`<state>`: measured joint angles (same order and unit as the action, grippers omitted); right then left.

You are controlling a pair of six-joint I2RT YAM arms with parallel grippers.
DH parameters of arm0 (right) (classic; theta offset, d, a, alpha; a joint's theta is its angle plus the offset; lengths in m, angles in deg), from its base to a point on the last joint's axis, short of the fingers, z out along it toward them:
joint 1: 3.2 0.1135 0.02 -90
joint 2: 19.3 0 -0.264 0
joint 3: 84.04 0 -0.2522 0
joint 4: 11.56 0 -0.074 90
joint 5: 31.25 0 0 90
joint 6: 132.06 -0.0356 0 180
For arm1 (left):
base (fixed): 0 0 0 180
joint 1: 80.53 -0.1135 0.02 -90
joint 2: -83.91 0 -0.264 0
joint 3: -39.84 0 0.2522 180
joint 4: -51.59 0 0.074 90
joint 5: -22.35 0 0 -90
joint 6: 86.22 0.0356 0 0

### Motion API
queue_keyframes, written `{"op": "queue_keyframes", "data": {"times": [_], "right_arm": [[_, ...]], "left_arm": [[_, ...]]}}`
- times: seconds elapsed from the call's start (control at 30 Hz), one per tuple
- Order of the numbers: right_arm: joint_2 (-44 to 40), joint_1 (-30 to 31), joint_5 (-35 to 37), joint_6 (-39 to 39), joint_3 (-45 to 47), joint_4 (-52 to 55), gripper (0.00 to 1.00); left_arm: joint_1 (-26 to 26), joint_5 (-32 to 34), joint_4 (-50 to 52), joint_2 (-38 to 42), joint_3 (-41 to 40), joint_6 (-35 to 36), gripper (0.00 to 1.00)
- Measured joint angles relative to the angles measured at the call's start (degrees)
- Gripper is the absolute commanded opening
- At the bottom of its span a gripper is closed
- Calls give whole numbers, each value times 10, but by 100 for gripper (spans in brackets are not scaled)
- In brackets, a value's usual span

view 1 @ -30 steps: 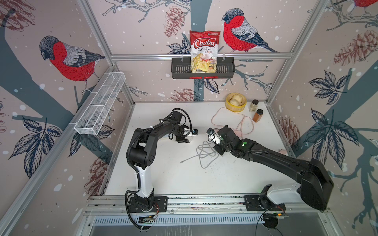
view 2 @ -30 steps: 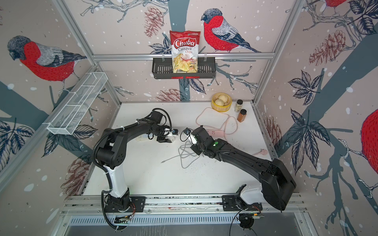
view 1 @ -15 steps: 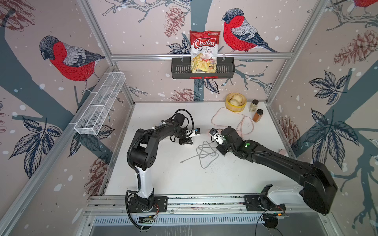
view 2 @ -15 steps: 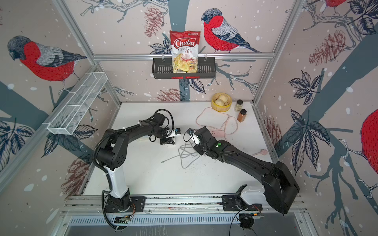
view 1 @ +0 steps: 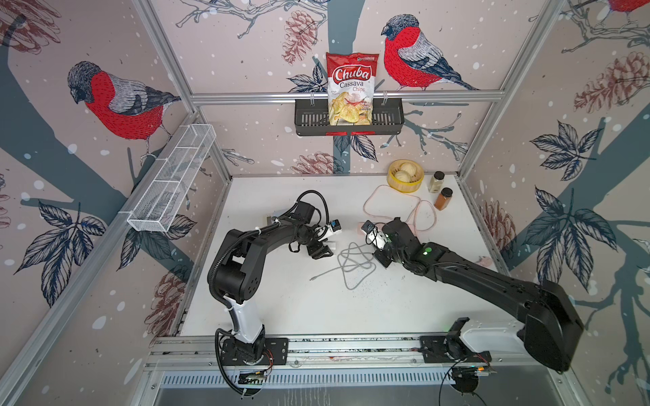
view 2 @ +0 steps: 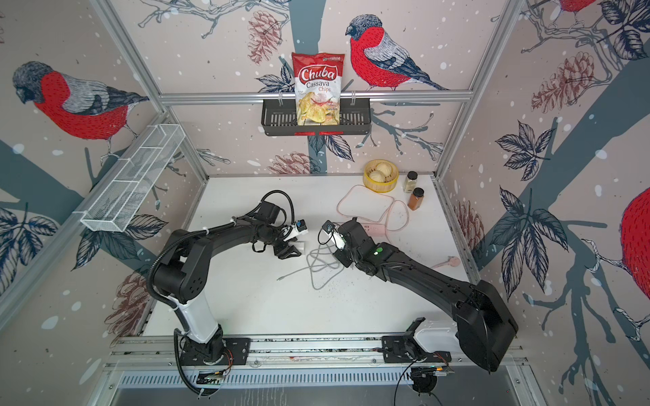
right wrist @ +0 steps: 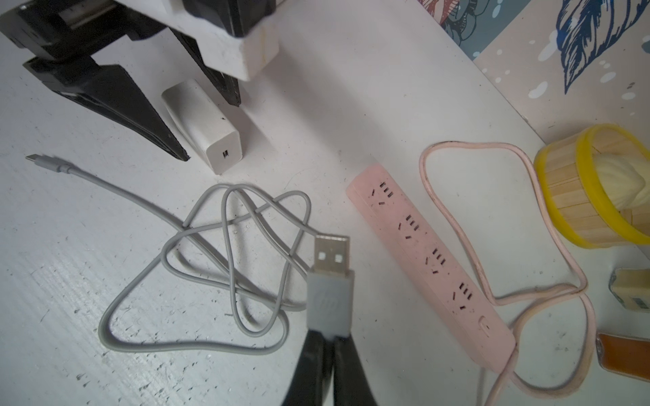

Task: Charge the electronic scale
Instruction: Pick up the plug from the center of the board.

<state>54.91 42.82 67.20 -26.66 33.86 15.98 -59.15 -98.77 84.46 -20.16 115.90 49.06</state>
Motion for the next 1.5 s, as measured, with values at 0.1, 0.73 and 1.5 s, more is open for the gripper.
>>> {"op": "queue_keyframes", "data": {"times": [0.1,0.73,1.5], "right_arm": [[-3,1,-2,-3,2,0,0],[6,15,1,-5,-11,2,0],[7,33,7,-8,-7,3,0]], "left_arm": [[-19,-14,-11,8,-8,2,69],[-48,-59,10,-6,-16,87,62],[-21,-42,9,12,-34,100,49]]}}
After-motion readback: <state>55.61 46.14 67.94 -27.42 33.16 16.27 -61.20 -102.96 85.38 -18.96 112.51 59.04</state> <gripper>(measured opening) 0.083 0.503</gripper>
